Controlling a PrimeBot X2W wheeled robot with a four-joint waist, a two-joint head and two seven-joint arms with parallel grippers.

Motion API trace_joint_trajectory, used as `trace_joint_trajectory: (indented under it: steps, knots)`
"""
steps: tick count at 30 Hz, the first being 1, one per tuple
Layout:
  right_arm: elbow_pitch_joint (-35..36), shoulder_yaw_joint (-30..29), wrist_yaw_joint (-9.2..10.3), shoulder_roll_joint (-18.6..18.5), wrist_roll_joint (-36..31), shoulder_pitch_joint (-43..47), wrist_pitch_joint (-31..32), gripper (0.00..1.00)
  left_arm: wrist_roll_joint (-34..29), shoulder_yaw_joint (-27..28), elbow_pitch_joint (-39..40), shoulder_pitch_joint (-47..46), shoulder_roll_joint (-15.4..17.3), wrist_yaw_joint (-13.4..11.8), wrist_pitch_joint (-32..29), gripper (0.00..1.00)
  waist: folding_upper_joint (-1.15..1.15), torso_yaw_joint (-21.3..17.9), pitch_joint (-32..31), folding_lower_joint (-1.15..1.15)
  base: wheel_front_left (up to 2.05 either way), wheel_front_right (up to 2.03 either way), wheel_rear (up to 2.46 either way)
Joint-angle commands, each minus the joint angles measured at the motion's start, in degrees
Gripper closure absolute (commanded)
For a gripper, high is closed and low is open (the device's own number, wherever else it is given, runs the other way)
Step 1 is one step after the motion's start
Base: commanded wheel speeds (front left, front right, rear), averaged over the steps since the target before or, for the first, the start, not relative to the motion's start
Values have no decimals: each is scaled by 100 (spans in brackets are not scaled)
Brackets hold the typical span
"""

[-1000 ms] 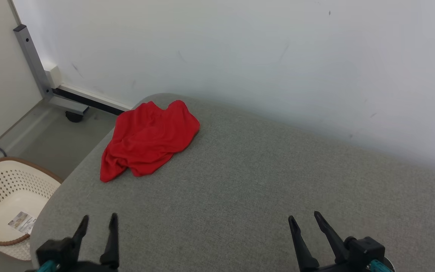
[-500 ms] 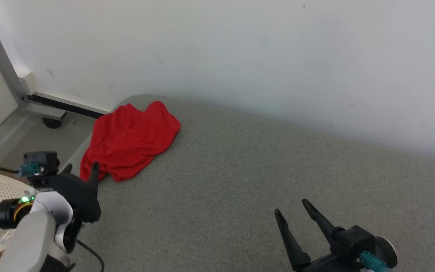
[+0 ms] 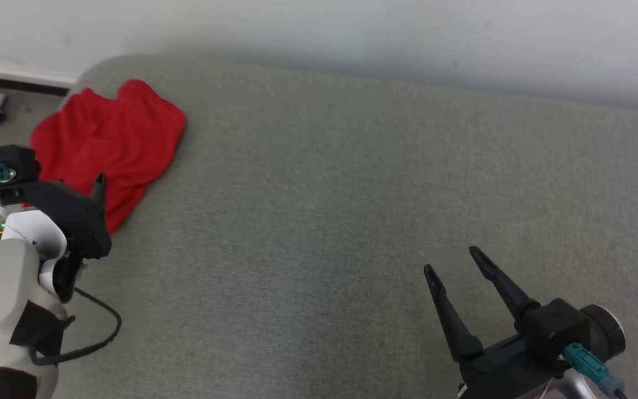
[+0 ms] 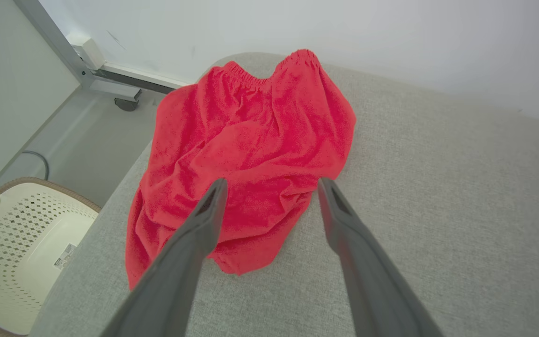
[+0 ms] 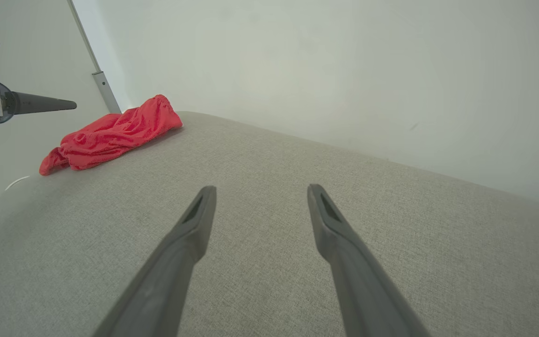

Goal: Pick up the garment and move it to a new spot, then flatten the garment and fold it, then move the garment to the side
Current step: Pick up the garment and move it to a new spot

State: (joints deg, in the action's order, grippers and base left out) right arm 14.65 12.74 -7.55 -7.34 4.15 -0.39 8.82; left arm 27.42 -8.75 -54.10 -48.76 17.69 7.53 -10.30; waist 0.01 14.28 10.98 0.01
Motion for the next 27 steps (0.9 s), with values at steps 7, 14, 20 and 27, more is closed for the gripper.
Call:
trace_joint_trajectory:
  steps: [7, 14, 20, 27]
  knots:
    - [191, -30, 11, -69, -10, -115, 63, 0, 66, -95, -550, -337, 83, -40, 43, 0, -1, -735, 1066, -1, 0, 0, 0]
    - [166, 2, 11, -42, 41, -161, 44, 0, 5, -127, -1087, -458, 74, -410, -15, 0, -1, -809, 1053, -1, 0, 0, 0]
    - [41, 30, 11, 1, 72, -88, 3, 0, -55, -125, -1440, -478, 221, -825, 148, 79, -1, -887, 785, -1, 0, 0, 0]
    - [-219, 144, 11, 86, 171, 38, -125, 0, -142, -217, -1632, -295, 325, -985, 391, 100, -1, -949, 166, -1, 0, 0, 0]
